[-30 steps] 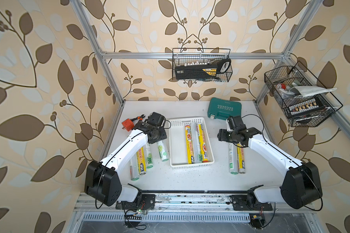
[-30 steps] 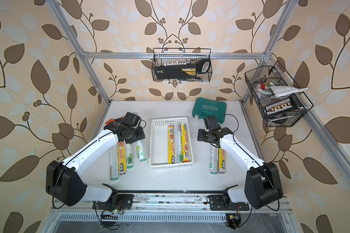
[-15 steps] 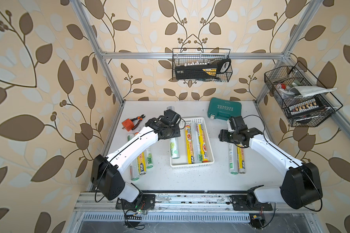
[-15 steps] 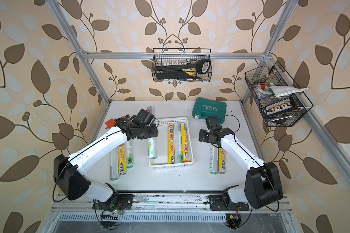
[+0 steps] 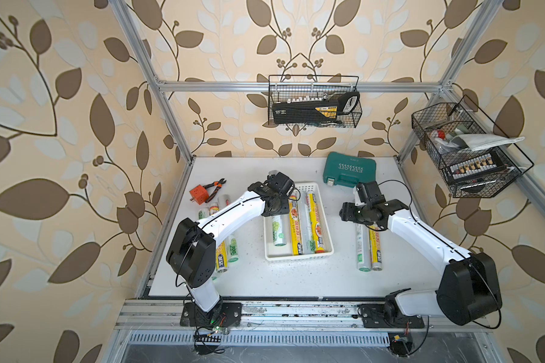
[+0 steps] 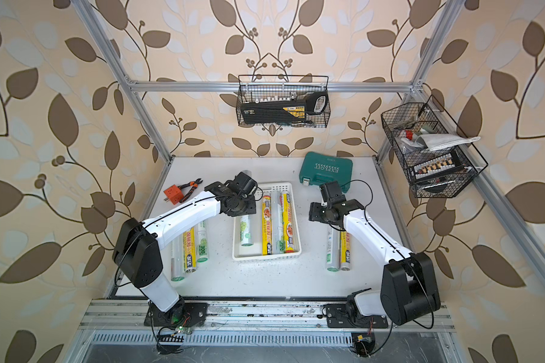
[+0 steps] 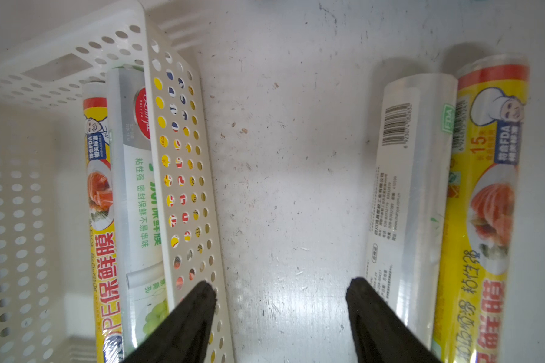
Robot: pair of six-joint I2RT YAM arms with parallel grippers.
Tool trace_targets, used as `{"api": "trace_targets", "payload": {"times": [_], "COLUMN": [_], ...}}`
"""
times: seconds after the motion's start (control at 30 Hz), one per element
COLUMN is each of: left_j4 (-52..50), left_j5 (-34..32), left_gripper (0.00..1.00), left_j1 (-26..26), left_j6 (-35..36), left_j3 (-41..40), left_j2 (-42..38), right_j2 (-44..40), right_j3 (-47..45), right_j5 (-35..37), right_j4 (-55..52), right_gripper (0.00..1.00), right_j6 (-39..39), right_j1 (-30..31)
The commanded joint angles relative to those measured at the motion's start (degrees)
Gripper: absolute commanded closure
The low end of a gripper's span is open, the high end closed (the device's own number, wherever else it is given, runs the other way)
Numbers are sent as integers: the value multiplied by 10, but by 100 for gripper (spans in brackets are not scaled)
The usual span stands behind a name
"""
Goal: Put the plastic wrap into the basket
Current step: Place the plastic wrap in the basket.
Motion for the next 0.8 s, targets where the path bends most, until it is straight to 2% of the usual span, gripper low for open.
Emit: {"api": "trace_targets", "payload": {"times": [0.0, 0.33, 0.67, 0.77], "left_j4": [27, 62, 56, 71], "left_j5": [-11, 49, 37, 54], "left_gripper": [57, 59, 59, 59], "left_j1": [1, -1, -23, -24], "left_j6": [11, -12, -35, -39], "left_j3": [25, 0, -22, -35], "left_j2": [1, 38, 55, 61], "right_j2": [10, 18, 24, 25], "right_j3": [-8, -7, -7, -8], "right_j5": [-6, -7, -8, -7], "right_j4": [7, 7, 8, 8], "right_gripper": [31, 31, 31, 31], "right_j6": [-2, -4, -4, -4], "right_j1": [-1, -2, -3, -3]}}
